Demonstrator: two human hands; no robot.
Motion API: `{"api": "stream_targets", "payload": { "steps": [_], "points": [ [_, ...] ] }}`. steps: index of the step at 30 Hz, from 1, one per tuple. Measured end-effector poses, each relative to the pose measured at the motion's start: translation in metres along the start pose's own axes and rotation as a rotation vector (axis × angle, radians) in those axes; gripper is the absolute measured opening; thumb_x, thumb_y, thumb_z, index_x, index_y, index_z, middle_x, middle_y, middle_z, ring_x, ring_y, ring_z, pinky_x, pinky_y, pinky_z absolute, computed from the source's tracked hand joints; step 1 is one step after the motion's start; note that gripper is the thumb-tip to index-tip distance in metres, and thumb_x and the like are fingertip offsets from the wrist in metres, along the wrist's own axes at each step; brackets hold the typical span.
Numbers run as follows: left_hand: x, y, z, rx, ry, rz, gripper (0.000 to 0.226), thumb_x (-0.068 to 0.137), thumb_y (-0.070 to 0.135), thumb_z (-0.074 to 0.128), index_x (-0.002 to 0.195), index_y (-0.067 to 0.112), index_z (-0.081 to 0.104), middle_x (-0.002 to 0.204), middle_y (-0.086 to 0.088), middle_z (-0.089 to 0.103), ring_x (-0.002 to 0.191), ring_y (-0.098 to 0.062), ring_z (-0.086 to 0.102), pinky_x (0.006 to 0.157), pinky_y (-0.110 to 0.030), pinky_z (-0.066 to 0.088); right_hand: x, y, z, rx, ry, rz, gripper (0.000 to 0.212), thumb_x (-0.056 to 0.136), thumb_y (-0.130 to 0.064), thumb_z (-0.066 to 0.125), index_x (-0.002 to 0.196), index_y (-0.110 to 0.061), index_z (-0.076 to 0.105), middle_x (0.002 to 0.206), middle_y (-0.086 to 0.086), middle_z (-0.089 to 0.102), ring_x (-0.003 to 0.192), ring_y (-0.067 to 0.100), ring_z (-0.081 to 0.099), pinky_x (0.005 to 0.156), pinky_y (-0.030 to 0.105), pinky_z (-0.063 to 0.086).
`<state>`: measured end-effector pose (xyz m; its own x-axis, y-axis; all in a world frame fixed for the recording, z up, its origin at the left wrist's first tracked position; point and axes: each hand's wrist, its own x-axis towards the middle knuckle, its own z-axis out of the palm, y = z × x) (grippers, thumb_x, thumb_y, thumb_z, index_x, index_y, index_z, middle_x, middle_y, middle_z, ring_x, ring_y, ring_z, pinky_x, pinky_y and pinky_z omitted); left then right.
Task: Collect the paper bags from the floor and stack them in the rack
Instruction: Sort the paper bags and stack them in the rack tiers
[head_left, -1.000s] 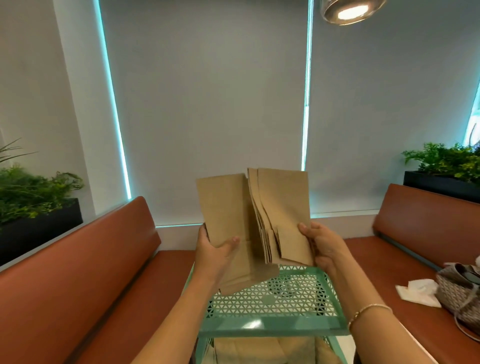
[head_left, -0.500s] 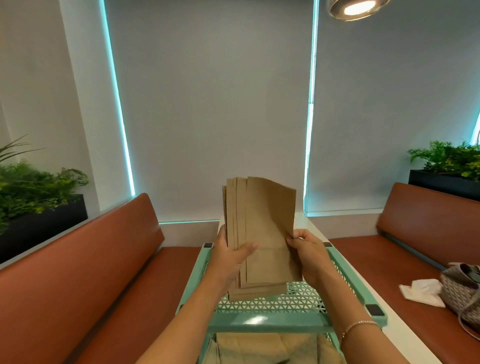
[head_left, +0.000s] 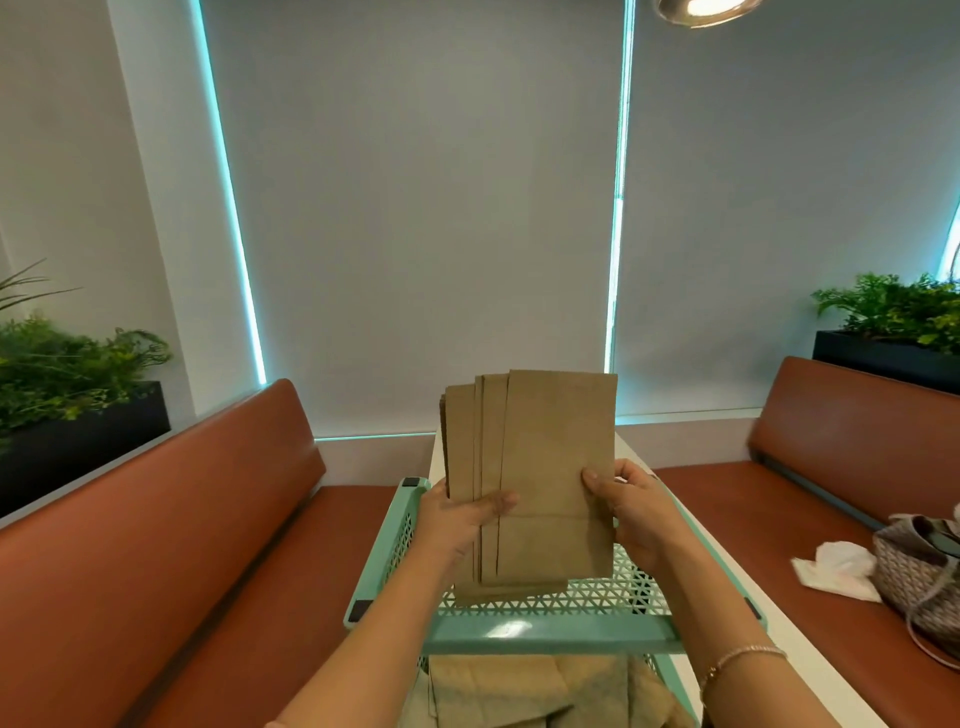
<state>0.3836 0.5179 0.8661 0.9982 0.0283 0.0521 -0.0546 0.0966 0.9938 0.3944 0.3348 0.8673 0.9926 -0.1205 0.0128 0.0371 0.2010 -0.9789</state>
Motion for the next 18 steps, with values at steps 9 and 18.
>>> {"api": "stream_targets", "payload": {
  "steps": [9,18],
  "points": [
    [-0.006,0.009,0.004,0.049,-0.008,0.005,0.096,0.069,0.005,0.079,0.145,0.0,0.02,0.141,-0.021,0.043,0.132,-0.03,0.039,0.11,-0.035,0.027,-0.003,0.001,0.005,-0.116,-0.152,0.124,0.052,0.075,0.019,0.056,0.118,-0.01,0.048,0.108,0.014,0.062,0.095,0.029,0.06,0.081,0.045,0.05],
    [0.011,0.02,0.013,-0.057,0.035,0.212,0.059,0.058,0.001,0.084,0.109,0.013,0.058,0.099,-0.004,0.069,0.087,-0.016,0.065,0.062,-0.02,0.056,-0.009,-0.009,0.027,-0.075,-0.182,-0.085,0.036,0.078,0.015,0.06,0.099,-0.015,0.058,0.09,0.005,0.067,0.079,0.02,0.064,0.063,0.029,0.053]
  ]
}}
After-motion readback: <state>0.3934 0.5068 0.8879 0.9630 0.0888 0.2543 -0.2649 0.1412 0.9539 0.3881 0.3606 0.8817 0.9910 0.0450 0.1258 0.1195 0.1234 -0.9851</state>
